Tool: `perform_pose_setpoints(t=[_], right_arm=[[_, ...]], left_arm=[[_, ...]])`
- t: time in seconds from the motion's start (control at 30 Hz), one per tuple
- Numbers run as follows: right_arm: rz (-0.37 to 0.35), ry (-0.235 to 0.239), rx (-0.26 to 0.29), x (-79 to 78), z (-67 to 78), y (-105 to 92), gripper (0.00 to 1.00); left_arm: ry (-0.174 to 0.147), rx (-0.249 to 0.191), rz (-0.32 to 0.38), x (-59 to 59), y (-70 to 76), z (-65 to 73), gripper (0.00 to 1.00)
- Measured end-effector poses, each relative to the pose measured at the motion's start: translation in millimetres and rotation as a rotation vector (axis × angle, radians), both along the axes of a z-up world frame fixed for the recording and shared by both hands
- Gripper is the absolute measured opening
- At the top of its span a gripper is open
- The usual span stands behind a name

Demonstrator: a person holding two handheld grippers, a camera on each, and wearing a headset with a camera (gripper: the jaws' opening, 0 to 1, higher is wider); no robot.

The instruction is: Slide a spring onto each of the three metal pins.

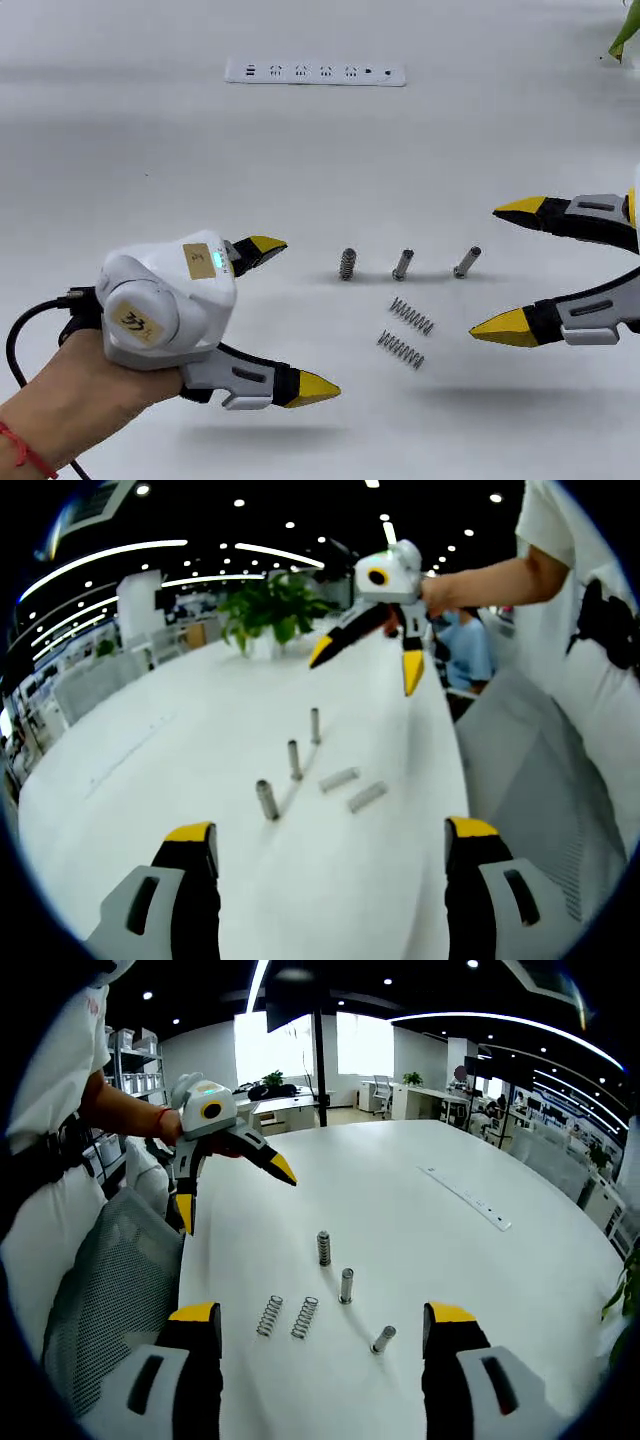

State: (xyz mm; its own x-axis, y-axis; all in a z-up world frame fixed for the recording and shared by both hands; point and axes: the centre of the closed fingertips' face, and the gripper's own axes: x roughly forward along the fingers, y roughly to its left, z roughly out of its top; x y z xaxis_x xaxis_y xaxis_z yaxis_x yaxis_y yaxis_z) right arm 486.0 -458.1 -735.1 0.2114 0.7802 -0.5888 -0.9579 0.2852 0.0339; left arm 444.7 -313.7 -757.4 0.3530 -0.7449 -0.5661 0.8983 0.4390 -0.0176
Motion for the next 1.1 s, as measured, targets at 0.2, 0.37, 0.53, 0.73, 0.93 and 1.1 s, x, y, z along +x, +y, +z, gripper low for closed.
perform_pose_setpoints(t=[0.2, 0.37, 0.53, 0.73, 0.93, 1.1], right_arm=[[-0.065, 0.012, 0.043, -5.3, -3.4, -25.0, 0.87], [-0.100, 0.020, 0.055, -10.8, -10.2, -39.0, 0.87], [-0.124, 0.022, 0.074, -15.9, -13.7, -47.6, 0.87], [-0.151, 0.028, 0.082, -18.0, -18.2, -57.3, 0.87], [-0.170, 0.029, 0.092, -19.6, -19.1, -61.4, 0.86], [-0.183, 0.032, 0.094, -20.7, -21.7, -65.6, 0.86]], left_arm=[[-0.003, 0.037, -0.015, -2.1, -2.3, -0.7, 0.93], [-0.013, 0.105, -0.063, -6.9, -4.6, -5.9, 0.87], [-0.012, 0.162, -0.151, -12.8, -17.2, -13.6, 0.77], [-0.016, 0.211, -0.249, -15.4, -40.0, -26.4, 0.59], [-0.035, 0.281, -0.355, -13.6, -60.7, -46.0, 0.41], [-0.026, 0.320, -0.401, -9.9, -71.9, -63.2, 0.36]])
